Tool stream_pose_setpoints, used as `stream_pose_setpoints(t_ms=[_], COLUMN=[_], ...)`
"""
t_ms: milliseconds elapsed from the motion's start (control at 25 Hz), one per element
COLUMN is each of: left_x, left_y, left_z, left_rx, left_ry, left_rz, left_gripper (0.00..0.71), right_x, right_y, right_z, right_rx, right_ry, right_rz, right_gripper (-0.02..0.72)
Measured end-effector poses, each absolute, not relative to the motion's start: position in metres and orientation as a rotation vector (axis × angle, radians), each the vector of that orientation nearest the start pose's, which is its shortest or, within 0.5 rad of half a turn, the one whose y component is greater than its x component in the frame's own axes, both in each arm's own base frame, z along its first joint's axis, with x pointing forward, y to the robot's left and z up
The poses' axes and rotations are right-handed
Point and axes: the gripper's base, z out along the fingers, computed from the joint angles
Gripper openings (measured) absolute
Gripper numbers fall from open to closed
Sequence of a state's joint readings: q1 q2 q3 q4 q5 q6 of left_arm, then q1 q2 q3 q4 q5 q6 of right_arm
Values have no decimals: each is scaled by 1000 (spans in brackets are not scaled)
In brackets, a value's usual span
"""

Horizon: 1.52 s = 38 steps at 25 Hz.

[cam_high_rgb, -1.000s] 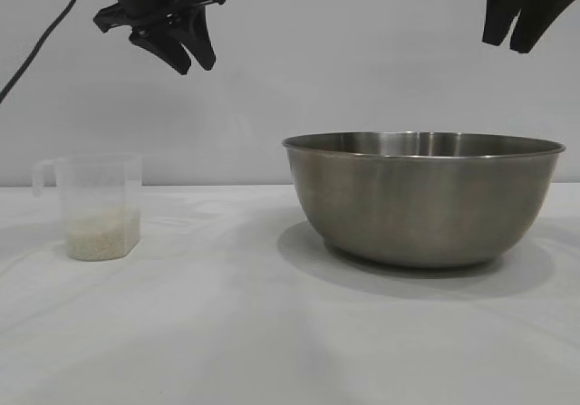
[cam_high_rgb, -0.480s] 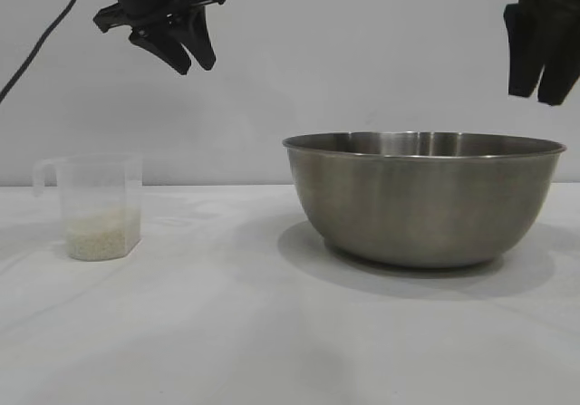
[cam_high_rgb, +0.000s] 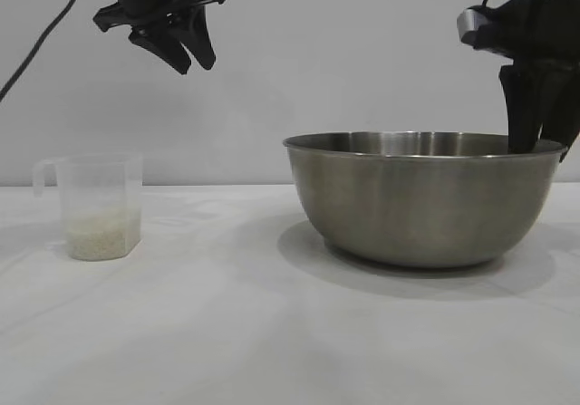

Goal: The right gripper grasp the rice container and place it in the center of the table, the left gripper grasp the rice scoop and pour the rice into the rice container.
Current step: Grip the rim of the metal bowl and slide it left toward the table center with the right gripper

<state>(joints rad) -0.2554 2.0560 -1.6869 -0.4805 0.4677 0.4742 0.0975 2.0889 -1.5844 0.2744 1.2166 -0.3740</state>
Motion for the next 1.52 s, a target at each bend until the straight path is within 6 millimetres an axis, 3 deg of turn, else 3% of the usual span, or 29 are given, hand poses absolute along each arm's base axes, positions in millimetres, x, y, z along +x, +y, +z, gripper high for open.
stream_pose_setpoints(t_ms=[160,240,360,560,1000,1240,1280,1320,1520], left_x=[460,460,460,460,460,460,460,460,460], left_y=[-140,-140,-140,-140,-140,-140,-140,-140,-140], left_z=[249,249,249,249,248,248,248,248,248], left_rx=[444,444,444,444,444,444,444,444,445], left_ry=[2236,2236,2236,2236,2238,2238,2238,2238,2237], left_rz=[-353,-353,-353,-353,-353,-353,-353,-353,-353], left_gripper=[224,224,224,224,224,224,224,224,224], right_x=[403,403,403,405,399,399,400,400,399], right_y=[63,63,64,67,124,129,129,129,129], right_z=[178,178,178,179,175,177,177,177,182], right_rx=[-570,-568,-565,-533,-656,-668,-668,-668,-690], right_ry=[3091,3091,3090,3070,2999,2986,2984,2984,3003], right_rz=[420,424,429,481,558,559,559,559,574], right_gripper=[219,106,0,0,0,0,48,48,403])
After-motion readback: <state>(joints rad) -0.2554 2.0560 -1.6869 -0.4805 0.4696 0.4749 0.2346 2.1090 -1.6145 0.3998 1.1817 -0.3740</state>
